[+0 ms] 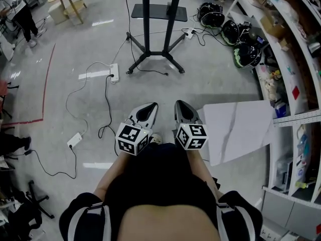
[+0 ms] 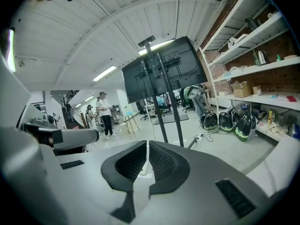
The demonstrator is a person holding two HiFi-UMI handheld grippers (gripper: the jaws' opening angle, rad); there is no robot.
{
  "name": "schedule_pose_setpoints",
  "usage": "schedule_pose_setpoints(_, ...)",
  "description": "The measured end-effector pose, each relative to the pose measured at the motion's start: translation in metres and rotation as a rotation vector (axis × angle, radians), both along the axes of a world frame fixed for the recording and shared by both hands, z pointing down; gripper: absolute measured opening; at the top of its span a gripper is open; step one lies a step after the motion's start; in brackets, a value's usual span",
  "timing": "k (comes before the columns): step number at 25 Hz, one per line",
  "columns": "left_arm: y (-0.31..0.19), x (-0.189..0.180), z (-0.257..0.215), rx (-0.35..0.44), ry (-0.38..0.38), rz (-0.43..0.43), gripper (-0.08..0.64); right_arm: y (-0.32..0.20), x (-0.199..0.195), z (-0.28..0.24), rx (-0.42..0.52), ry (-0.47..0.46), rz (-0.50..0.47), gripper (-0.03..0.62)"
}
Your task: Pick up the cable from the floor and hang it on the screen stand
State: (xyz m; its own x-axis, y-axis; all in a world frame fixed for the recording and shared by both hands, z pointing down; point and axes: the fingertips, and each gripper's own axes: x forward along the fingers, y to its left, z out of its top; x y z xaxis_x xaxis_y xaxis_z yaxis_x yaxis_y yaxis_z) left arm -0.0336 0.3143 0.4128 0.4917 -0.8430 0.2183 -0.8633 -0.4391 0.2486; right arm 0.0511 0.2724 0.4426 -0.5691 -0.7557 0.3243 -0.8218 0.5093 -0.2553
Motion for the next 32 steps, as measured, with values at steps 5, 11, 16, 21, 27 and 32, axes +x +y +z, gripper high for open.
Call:
schedule_pose_setpoints(5, -0.01, 0.003, -0.001, 0.004, 0.012, -0.007, 0.005, -0.012, 0.005, 0.002, -0.006, -0.005, 0.006, 0.025)
schedule_pose_setpoints(11, -0.018, -0.003, 0.006, -0.021, 0.01, -0.032, 0.005, -0.015, -0.005, 0.01, -0.031, -0.002, -0.03, 0.025)
schedule_pose_setpoints(16, -0.028, -0.003, 0.017, -0.056, 0.014, -0.031, 0.005, -0.025, -0.004, 0.016, -0.051, 0.001, -0.036, 0.025)
schedule_pose_setpoints(21, -0.048, 0.003, 0.02, -0.062, 0.003, 0.002, 0.006, -0.044, 0.006, 0.02, -0.062, -0.008, 0.001, 0.025)
schedule_pose_setpoints(27, -0.081, 0.005, 0.015, -0.053, -0.007, 0.029, 0.005, -0.072, 0.01, 0.02, -0.07, -0.015, 0.033, 0.025)
schedule_pose_setpoints(32, -0.111, 0.004, 0.018, -0.067, 0.004, 0.034, 0.005, -0.102, 0.009, 0.021, -0.085, -0.026, 0.052, 0.025)
